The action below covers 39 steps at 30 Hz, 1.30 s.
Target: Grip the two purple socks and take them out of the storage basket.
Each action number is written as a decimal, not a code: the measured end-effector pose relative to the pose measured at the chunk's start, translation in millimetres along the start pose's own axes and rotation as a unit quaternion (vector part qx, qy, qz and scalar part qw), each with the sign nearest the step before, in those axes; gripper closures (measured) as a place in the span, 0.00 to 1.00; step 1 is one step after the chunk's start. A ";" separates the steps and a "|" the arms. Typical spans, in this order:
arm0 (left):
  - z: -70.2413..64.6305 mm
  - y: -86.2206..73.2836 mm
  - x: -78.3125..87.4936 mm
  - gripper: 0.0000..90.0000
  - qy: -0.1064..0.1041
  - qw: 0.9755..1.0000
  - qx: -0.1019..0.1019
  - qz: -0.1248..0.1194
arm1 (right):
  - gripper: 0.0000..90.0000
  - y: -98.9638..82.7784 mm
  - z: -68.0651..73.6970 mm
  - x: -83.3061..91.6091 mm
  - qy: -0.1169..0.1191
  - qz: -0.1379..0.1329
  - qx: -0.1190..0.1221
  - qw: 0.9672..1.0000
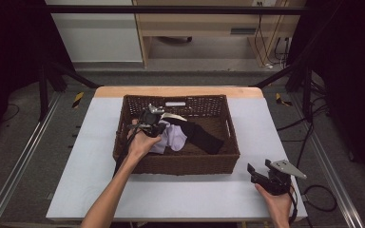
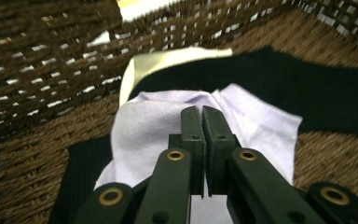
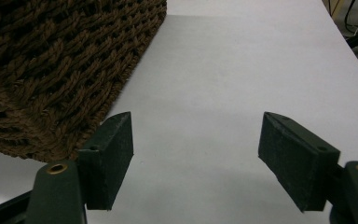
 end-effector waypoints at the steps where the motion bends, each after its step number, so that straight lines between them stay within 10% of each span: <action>1: 0.1 1.0 1.9 0.98 0.000 1.000 -0.002 -0.007 | 0.29 0.0 0.1 0.2 0.001 0.000 -0.001 1.000; 9: 2.5 11.6 21.3 0.98 -0.008 0.997 0.003 -0.079 | 0.30 0.0 -0.5 -0.4 0.002 0.000 -0.002 1.000; 21: -5.6 35.2 81.6 0.98 -0.026 0.980 0.002 -0.195 | 0.30 0.0 -0.3 -0.4 0.001 0.002 -0.004 1.000; 27: -16.2 43.2 116.0 0.98 -0.040 0.971 -0.007 -0.235 | 0.30 0.0 -0.2 -0.8 -0.001 0.002 -0.002 1.000; 39: -34.5 44.0 158.5 0.98 -0.063 0.962 -0.027 -0.264 | 0.30 0.0 -0.3 -0.9 -0.001 0.002 -0.001 1.000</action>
Point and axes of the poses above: each handheld gripper's, and its own axes: x roughly backward along the jaws, y roughly out of its top, z roughly to its left, the point moved 3 cm from there along -x, roughly forward along the jaws, and after that the axes turned 6 degrees about -y, right-handed, at the moved point
